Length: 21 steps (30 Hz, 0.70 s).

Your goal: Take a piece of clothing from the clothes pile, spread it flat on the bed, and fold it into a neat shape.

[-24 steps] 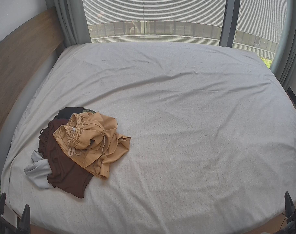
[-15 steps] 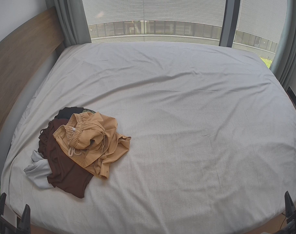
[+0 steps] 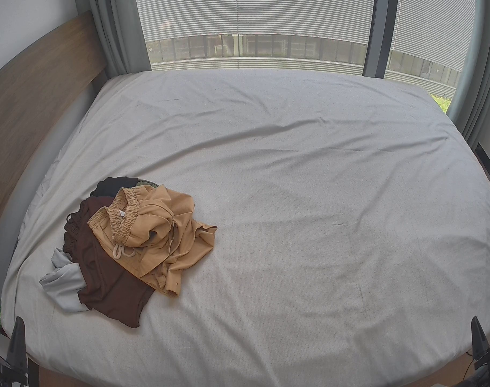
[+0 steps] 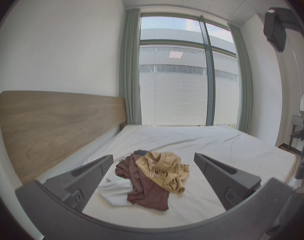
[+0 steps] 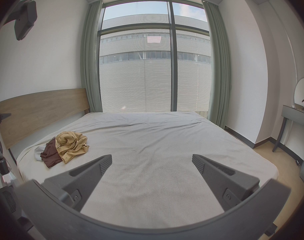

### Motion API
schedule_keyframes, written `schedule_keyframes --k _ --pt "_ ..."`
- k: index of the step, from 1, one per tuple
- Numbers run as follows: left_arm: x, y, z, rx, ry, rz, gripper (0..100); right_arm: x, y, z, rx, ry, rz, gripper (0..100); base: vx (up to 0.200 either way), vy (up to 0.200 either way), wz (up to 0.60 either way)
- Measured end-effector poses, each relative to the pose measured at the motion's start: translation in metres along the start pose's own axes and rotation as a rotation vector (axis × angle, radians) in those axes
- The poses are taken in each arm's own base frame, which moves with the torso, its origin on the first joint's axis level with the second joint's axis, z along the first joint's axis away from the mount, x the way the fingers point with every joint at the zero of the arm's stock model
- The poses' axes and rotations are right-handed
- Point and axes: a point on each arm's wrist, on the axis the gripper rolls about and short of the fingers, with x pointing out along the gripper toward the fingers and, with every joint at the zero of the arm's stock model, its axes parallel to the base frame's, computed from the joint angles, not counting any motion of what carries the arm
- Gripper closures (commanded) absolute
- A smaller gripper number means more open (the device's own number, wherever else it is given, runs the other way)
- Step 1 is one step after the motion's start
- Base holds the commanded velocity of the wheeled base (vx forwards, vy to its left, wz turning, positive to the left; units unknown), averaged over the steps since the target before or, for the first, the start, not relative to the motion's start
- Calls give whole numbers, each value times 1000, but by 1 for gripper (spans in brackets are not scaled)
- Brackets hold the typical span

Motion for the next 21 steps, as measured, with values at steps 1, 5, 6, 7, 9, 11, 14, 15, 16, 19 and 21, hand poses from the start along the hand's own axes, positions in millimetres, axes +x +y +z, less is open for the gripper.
schedule_keyframes --k 1,5,6,7,9,11,14,15,16,19,21 --pt "2 0 3 -5 3 -12 0 0 0 0 0 0 0 0 0 0 0" --pt "10 1 16 -91 37 -87 0 0 0 0 -1 0 1 0 0 0 0" --pt "13 0 21 -114 43 -100 0 0 0 0 -1 0 2 0 0 0 0" --pt "15 0 24 -126 48 -108 0 0 0 0 0 0 2 0 0 0 0" --pt "21 -1 34 -150 67 -128 0 0 0 0 -1 0 1 0 0 0 0" --pt "28 -2 42 -162 85 -141 0 0 0 0 -1 0 2 0 0 0 0" --pt "40 -4 52 -169 119 -156 0 0 0 0 -1 0 2 0 0 0 0" --pt "43 -5 54 -170 126 -159 0 0 0 0 -1 0 2 0 0 0 0" --pt "49 -5 58 -171 136 -162 0 0 0 0 -1 0 1 0 0 0 0" --pt "64 -8 65 -173 150 -170 0 0 0 0 -1 0 1 0 0 0 0" --pt "74 -10 69 -174 159 -173 0 0 0 0 -1 0 2 0 0 0 0"
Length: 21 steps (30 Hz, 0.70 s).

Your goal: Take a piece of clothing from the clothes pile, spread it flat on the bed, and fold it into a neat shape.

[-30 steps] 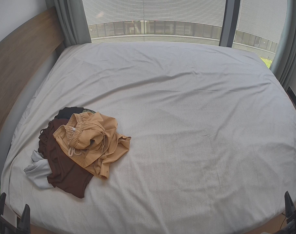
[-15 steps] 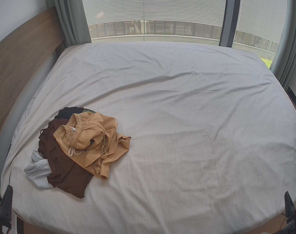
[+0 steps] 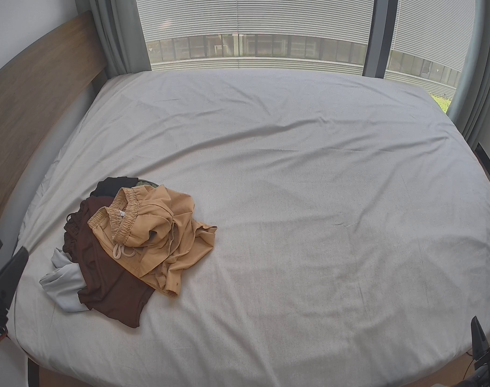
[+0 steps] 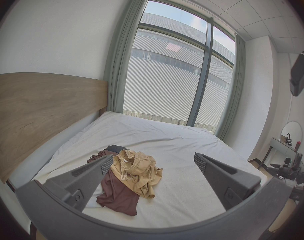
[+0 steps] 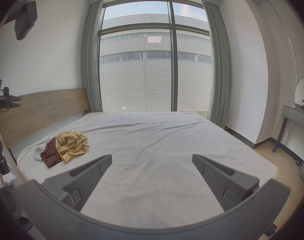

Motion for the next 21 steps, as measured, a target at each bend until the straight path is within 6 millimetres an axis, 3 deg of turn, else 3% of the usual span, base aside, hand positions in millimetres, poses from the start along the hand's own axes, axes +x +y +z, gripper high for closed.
schedule_keyframes --k 9,21 --pt "57 -3 18 -6 81 -12 0 0 0 0 0 0 0 0 0 0 0" --pt "130 -3 23 -11 160 -7 0 0 0 0 0 0 0 0 0 0 0"
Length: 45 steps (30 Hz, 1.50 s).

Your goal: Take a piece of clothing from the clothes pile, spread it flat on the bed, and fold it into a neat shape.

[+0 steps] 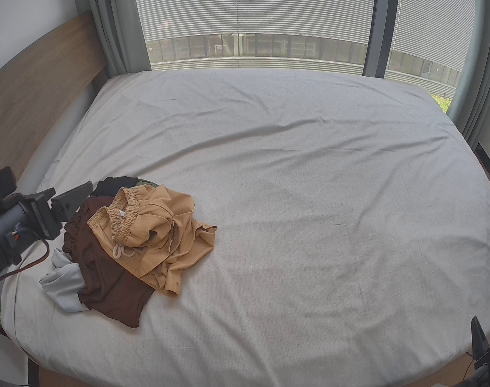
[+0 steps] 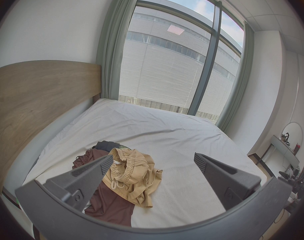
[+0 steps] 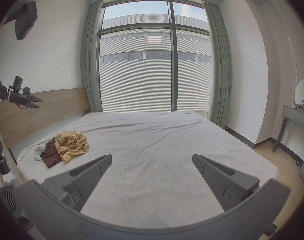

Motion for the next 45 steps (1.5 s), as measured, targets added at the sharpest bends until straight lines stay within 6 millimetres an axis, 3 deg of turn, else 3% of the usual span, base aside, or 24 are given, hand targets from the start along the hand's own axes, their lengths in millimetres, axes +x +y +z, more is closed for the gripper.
schedule_keyframes --k 9,35,45 --pt "39 2 -1 -45 5 -27 0 0 0 0 0 0 0 0 0 0 0" --pt "87 21 -20 -140 85 -38 0 0 0 0 0 0 0 0 0 0 0" --pt "109 36 -37 -158 146 -9 0 0 0 0 0 0 0 0 0 0 0"
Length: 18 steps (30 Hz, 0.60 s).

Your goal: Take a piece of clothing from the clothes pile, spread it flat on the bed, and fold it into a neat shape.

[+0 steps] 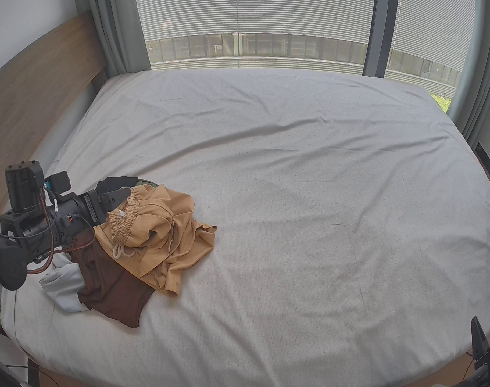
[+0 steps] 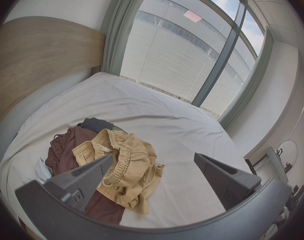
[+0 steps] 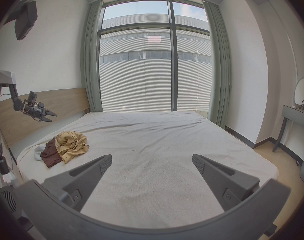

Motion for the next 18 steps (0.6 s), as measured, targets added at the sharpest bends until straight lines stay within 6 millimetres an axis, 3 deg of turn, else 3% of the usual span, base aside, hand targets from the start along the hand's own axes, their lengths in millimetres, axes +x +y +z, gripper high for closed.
schedule_keyframes --k 18 --pt "45 31 -9 -84 63 -2 0 0 0 0 0 0 1 0 0 0 0"
